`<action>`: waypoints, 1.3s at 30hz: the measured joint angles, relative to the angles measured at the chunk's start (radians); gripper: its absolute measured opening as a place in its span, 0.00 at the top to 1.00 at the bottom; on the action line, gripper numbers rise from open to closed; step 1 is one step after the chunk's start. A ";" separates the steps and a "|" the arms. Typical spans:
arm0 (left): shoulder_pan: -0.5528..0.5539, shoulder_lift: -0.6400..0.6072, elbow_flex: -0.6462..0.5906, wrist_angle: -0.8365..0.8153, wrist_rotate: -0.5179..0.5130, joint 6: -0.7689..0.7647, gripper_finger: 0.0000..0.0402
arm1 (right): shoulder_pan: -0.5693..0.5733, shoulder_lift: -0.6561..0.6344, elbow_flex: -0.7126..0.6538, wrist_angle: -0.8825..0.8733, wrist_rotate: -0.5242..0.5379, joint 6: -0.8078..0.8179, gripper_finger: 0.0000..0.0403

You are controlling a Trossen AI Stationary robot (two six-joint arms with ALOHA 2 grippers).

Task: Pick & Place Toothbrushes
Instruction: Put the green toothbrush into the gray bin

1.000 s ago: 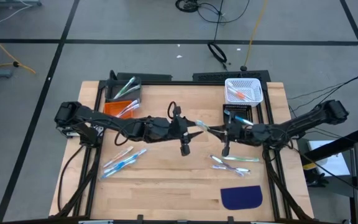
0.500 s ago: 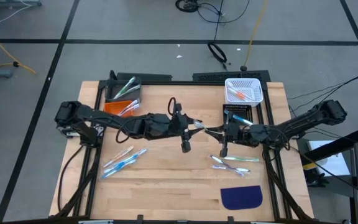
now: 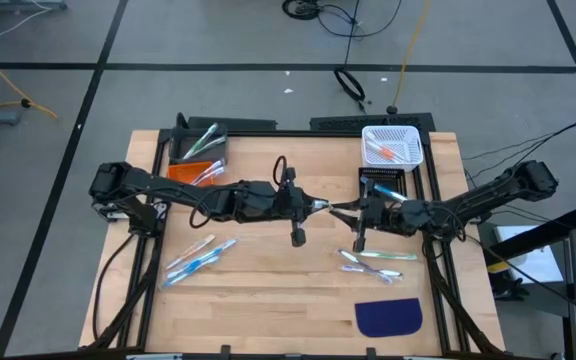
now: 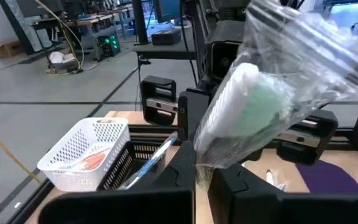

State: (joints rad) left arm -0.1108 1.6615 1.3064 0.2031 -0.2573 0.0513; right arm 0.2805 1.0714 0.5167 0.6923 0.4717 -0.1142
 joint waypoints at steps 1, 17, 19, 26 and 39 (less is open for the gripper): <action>0.000 0.000 0.000 -0.004 -0.001 0.001 0.99 | 0.000 0.000 0.000 -0.001 0.000 0.000 0.81; 0.022 -0.206 0.000 -0.702 -0.395 -0.129 1.00 | 0.000 0.000 0.000 -0.163 0.000 0.083 0.63; 0.038 -0.244 0.000 -0.804 -0.434 -0.177 1.00 | 0.000 0.000 0.000 -0.173 0.000 0.084 0.63; 0.136 -0.318 0.000 -1.051 -0.467 -0.280 1.00 | 0.000 0.000 0.000 -0.174 -0.001 0.084 0.65; 0.440 -0.321 -0.014 -1.277 -0.463 -0.263 1.00 | 0.001 0.000 0.000 -0.174 -0.001 0.085 0.65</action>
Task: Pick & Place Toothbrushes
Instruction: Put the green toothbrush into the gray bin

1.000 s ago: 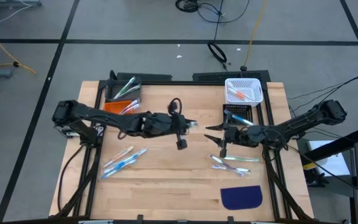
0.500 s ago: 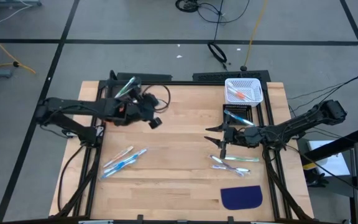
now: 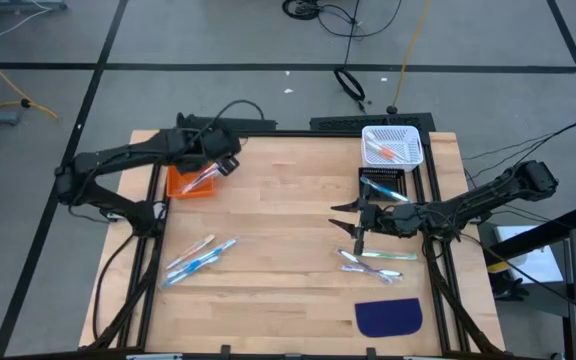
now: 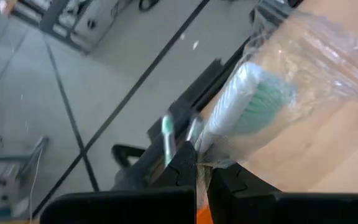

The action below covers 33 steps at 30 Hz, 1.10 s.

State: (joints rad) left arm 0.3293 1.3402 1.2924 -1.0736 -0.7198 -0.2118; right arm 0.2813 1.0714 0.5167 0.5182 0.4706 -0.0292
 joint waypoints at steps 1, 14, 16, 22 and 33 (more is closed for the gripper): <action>0.026 0.000 -0.004 0.000 0.011 0.011 1.00 | 0.000 0.000 0.000 0.000 0.000 0.000 0.65; 0.334 0.001 -0.120 0.089 0.208 0.104 1.00 | 0.000 0.000 0.000 0.000 0.000 0.000 0.65; 0.366 0.000 -0.143 0.099 0.224 0.113 1.00 | 0.000 0.000 0.000 0.000 0.000 0.000 0.65; 0.424 0.001 -0.223 0.154 0.251 0.149 1.00 | 0.000 0.000 0.000 0.000 0.000 0.000 0.65; 0.488 0.000 -0.350 0.258 0.275 0.165 0.97 | 0.000 0.000 0.000 0.000 0.000 0.000 0.65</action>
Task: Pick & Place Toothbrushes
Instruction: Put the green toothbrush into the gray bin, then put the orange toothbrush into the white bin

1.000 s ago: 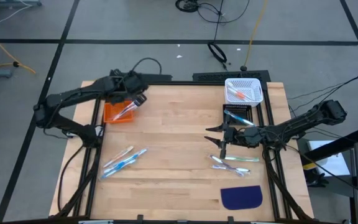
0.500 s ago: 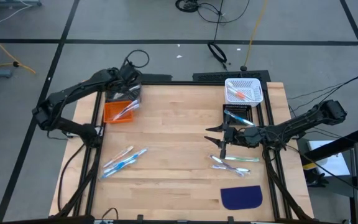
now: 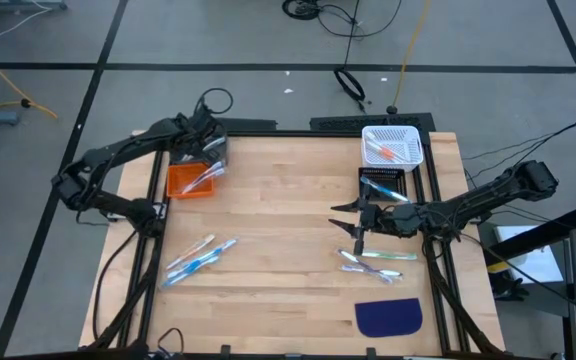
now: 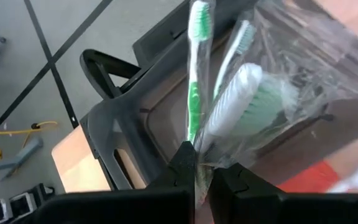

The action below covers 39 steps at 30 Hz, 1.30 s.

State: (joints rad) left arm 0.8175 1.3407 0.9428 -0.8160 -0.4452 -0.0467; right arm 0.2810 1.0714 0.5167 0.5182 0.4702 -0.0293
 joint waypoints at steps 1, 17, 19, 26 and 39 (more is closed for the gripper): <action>0.004 0.000 -0.007 0.007 0.000 -0.002 0.96 | 0.000 0.000 0.000 0.000 0.000 0.000 0.65; 0.015 0.000 -0.012 0.033 0.000 -0.015 0.62 | 0.000 0.000 0.000 0.000 0.000 0.000 0.65; 0.015 0.000 -0.012 0.038 0.000 -0.014 0.60 | 0.000 0.000 0.000 0.000 0.000 0.000 0.65; 0.002 0.000 0.016 0.008 0.000 -0.011 0.58 | 0.000 0.001 0.000 0.000 0.000 0.002 0.65; -0.222 -0.001 0.061 -0.154 0.287 -0.062 0.58 | 0.000 0.001 0.000 0.000 0.000 0.008 0.65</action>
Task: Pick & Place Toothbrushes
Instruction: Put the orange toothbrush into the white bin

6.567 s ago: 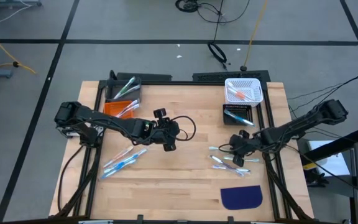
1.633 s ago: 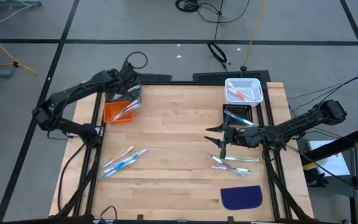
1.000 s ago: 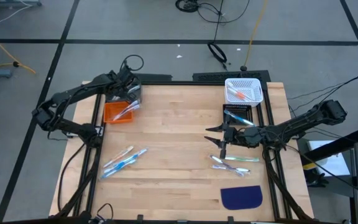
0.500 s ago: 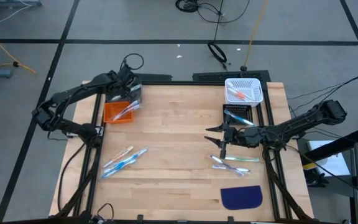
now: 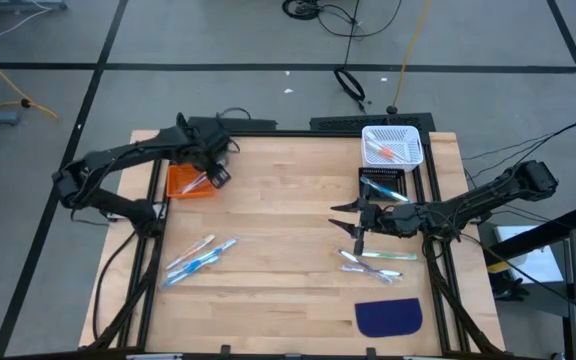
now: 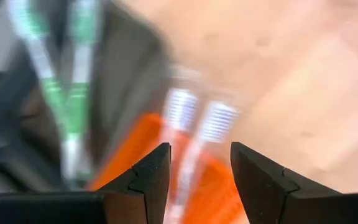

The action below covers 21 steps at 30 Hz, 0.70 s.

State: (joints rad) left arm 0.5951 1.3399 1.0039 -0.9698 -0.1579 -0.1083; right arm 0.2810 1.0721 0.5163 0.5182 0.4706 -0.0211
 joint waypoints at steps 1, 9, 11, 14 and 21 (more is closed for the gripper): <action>-0.026 0.000 0.000 -0.005 0.014 -0.012 0.58 | 0.000 0.000 0.000 0.000 0.000 0.000 0.65; -0.259 -0.015 0.000 -0.061 0.129 -0.136 0.58 | 0.000 0.000 0.000 0.000 0.000 -0.002 0.65; -0.320 -0.015 0.000 -0.090 0.152 -0.182 0.58 | 0.000 0.000 0.000 0.000 0.000 -0.001 0.65; -0.416 -0.015 0.000 -0.143 0.167 -0.273 0.58 | 0.000 0.000 0.000 0.000 0.000 0.002 0.65; -0.637 -0.015 0.000 -0.200 0.166 -0.512 0.58 | 0.000 0.000 0.000 0.000 0.000 0.006 0.65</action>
State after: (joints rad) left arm -0.0416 1.3247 1.0039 -1.1697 0.0084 -0.6202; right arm 0.2810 1.0721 0.5163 0.5182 0.4706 -0.0151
